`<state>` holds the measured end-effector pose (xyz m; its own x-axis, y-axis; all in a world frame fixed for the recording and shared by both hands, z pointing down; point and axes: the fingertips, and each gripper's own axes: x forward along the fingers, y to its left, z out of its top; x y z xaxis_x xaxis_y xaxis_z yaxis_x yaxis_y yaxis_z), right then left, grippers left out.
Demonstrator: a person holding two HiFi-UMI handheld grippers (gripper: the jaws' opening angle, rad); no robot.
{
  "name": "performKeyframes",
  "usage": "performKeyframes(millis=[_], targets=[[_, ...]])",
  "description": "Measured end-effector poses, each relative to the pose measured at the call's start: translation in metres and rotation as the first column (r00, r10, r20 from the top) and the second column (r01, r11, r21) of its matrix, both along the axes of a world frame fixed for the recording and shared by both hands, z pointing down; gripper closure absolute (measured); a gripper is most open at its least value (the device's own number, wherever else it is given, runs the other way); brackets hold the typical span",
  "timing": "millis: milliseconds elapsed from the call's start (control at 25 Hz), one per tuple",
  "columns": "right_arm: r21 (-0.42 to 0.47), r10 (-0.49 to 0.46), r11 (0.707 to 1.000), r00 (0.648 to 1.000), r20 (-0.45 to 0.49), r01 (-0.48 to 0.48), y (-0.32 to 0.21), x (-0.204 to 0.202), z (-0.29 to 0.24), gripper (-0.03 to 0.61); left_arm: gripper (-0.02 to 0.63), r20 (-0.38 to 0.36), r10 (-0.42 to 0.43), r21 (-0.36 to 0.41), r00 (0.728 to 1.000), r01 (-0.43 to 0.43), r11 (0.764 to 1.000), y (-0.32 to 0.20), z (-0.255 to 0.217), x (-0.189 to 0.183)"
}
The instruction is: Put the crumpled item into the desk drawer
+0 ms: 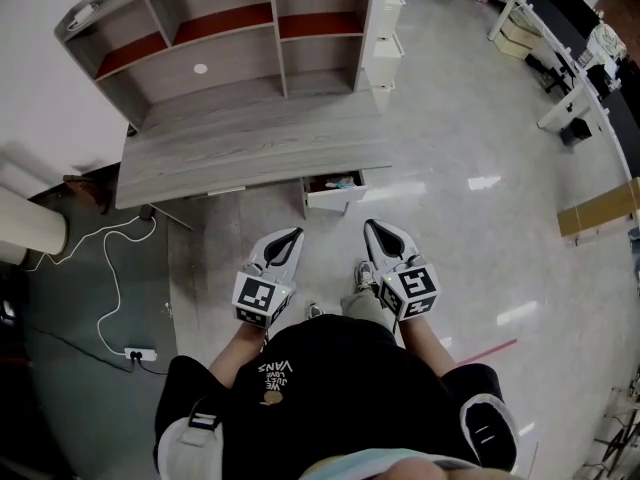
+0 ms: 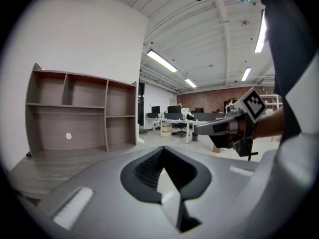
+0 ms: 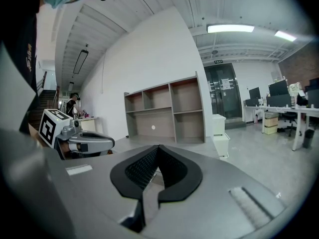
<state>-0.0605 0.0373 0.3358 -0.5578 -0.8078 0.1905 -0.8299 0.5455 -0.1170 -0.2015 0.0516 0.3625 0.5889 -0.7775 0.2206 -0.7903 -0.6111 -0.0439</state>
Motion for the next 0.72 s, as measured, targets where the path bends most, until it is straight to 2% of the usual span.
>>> performKeyframes(millis=[200, 360, 480, 720], targets=[[-0.002, -0.001, 1.000, 1.000, -0.003, 0.001, -0.003, -0.005, 0.002, 0.575, 0.561, -0.023, -0.001, 0.016, 1.000, 0.002, 1.000, -0.002, -0.003, -0.001], [-0.003, -0.003, 1.000, 1.000, -0.004, 0.003, -0.006, -0.006, 0.002, 0.575, 0.561, -0.038, -0.005, -0.007, 0.999, 0.005, 1.000, -0.001, -0.010, 0.002], [0.002, 0.000, 1.000, 1.000, -0.003, 0.000, -0.009, -0.007, -0.002, 0.575, 0.561, -0.032, -0.012, 0.013, 0.999, 0.012, 1.000, -0.005, -0.004, -0.004], [-0.005, 0.005, 1.000, 1.000, 0.004, -0.005, -0.013, -0.006, -0.004, 0.575, 0.561, -0.024, -0.025, -0.012, 0.999, 0.024, 1.000, -0.008, -0.002, -0.005]])
